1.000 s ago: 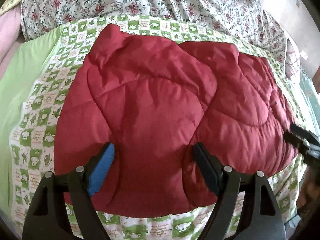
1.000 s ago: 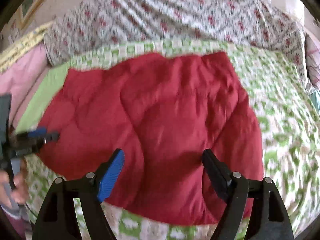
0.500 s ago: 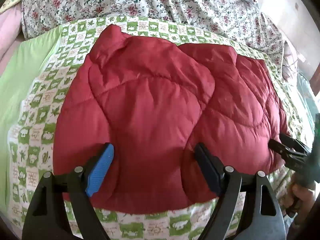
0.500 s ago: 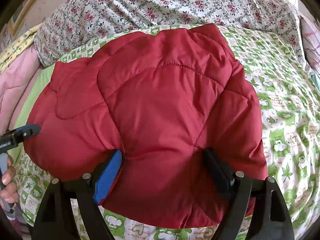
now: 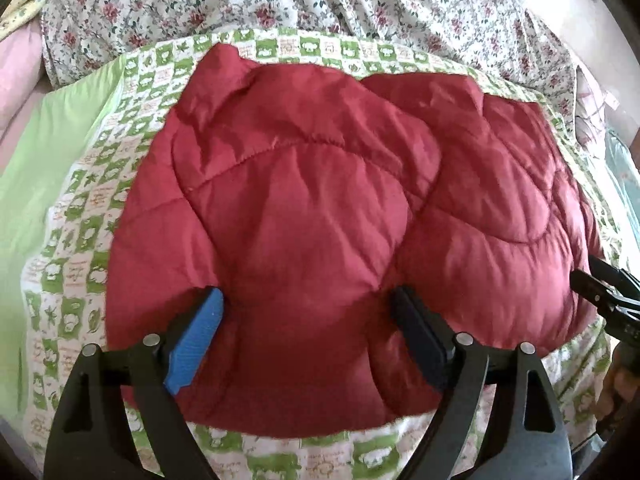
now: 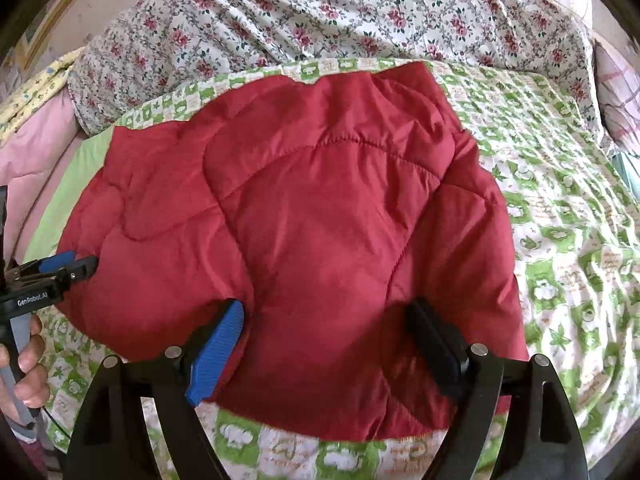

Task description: Fold large clothes

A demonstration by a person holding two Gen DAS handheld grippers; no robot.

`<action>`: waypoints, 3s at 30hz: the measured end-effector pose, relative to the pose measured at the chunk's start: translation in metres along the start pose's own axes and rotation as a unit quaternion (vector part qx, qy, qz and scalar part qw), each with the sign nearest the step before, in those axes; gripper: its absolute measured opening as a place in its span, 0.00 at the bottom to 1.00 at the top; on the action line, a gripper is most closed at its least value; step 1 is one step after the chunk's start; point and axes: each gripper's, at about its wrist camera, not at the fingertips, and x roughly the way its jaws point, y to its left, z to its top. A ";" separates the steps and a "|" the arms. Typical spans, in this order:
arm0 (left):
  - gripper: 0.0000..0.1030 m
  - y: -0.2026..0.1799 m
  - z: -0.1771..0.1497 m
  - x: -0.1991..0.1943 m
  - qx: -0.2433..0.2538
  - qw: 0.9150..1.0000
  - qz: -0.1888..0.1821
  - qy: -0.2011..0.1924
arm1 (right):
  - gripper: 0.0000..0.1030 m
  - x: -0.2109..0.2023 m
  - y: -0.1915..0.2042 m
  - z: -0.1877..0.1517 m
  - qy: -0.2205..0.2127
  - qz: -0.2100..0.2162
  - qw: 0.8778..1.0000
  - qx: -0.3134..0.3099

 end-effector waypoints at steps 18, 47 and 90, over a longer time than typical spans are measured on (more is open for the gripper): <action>0.86 -0.020 -0.082 -0.041 0.038 0.998 0.019 0.036 | 0.84 -0.054 0.043 -0.082 0.046 0.015 0.995 -0.089; 0.88 -0.039 -0.071 -0.082 0.058 0.993 0.101 0.012 | 0.96 -0.079 0.057 -0.072 0.041 0.010 0.994 -0.099; 0.88 -0.039 -0.022 -0.056 0.061 0.993 0.097 0.021 | 0.96 -0.047 0.061 0.003 0.043 -0.003 0.993 -0.113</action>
